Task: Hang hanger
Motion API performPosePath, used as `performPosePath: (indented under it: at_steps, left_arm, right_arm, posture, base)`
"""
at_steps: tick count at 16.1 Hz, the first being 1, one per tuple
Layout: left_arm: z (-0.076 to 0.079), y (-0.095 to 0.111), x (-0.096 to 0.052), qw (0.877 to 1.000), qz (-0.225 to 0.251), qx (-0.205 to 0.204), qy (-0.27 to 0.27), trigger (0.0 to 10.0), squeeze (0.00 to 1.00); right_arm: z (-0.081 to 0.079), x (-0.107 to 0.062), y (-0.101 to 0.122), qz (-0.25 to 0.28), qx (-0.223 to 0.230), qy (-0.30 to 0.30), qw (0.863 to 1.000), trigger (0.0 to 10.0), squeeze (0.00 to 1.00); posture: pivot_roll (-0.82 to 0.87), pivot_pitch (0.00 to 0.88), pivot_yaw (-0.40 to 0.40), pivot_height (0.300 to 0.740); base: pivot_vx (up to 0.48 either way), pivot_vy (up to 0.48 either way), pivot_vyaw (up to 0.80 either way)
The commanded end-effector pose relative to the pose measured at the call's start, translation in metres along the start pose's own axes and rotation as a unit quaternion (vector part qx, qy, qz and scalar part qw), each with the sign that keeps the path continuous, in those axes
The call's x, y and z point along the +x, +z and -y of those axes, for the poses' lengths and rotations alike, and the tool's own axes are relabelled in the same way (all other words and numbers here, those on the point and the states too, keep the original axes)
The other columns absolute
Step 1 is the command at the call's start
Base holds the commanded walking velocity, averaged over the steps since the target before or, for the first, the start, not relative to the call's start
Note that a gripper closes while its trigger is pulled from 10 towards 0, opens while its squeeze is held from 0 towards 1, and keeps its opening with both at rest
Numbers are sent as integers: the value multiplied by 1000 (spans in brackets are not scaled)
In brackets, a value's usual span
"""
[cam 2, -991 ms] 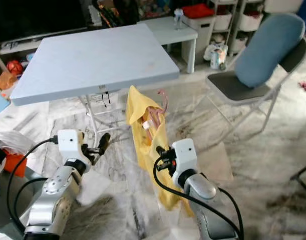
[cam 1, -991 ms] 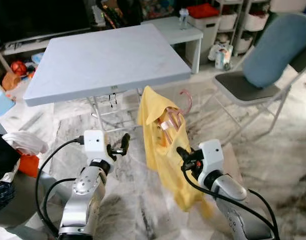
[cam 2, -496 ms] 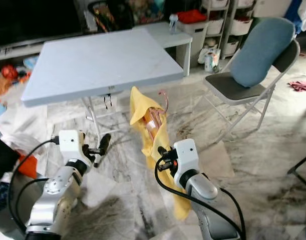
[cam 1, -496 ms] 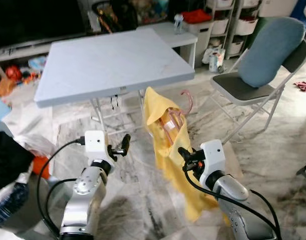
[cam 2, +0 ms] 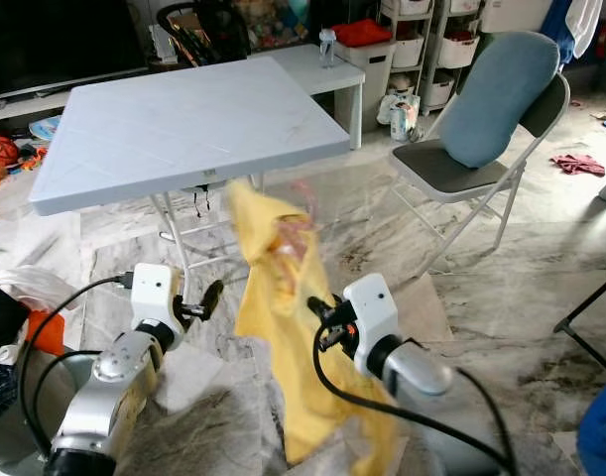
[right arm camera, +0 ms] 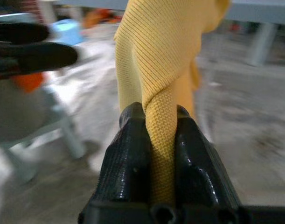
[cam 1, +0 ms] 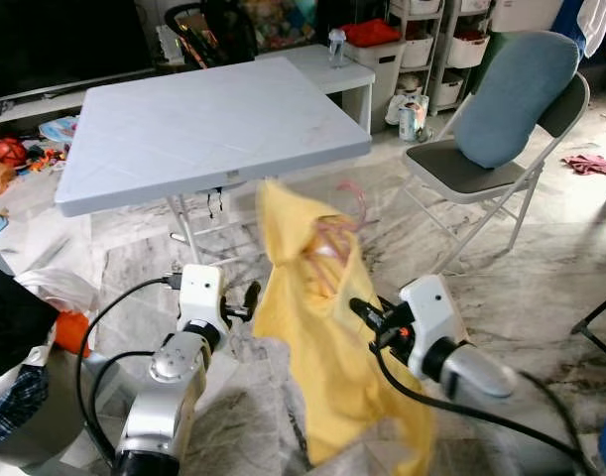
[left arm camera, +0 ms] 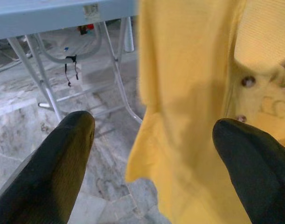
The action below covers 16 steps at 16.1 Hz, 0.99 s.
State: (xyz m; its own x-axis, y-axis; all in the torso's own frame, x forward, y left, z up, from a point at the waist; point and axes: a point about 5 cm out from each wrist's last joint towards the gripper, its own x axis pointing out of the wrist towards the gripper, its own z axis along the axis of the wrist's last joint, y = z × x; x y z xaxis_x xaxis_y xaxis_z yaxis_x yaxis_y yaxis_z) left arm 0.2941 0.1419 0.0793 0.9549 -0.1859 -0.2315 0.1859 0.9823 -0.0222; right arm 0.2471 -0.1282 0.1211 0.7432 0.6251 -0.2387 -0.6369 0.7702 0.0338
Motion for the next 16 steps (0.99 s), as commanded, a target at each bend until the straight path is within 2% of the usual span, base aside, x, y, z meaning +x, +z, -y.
performPosePath:
  at_steps: [1,4,7,9,11,15,16]
  left_arm:
    - [-2,7,7,1000,9,8,-2,10000,0]
    - [9,19,22,999,35,12,-20,10000,0]
    - [33,34,36,997,60,4,-52,10000,0]
    - [48,35,38,995,65,6,-81,10000,0]
    - [47,33,39,995,67,3,-79,10000,0]
    - [44,33,39,994,71,-1,-85,10000,0]
    - [41,33,40,994,75,-3,-80,4627,0]
  right_arm:
    - [-14,-4,22,31,-16,68,997,10000,0]
    - [-16,-8,28,18,-39,104,994,10000,0]
    - [-12,-5,24,-1,-62,93,994,10000,0]
    - [-7,5,24,6,-78,45,996,10000,0]
    - [-13,7,25,6,-74,64,995,10000,0]
    - [-8,5,20,-8,-90,63,994,10000,0]
    - [-8,3,19,-14,-92,70,993,10000,0]
  posture:
    - [-125,0,52,740]
    - [-135,0,56,740]
    - [-142,0,63,740]
    - [-143,0,71,740]
    - [-141,0,70,740]
    - [-141,0,69,740]
    - [-141,0,69,740]
  base:
    - [0,0,0]
    - [0,0,0]
    - [0,0,0]
    - [0,0,0]
    - [0,0,0]
    - [0,0,0]
    - [0,0,0]
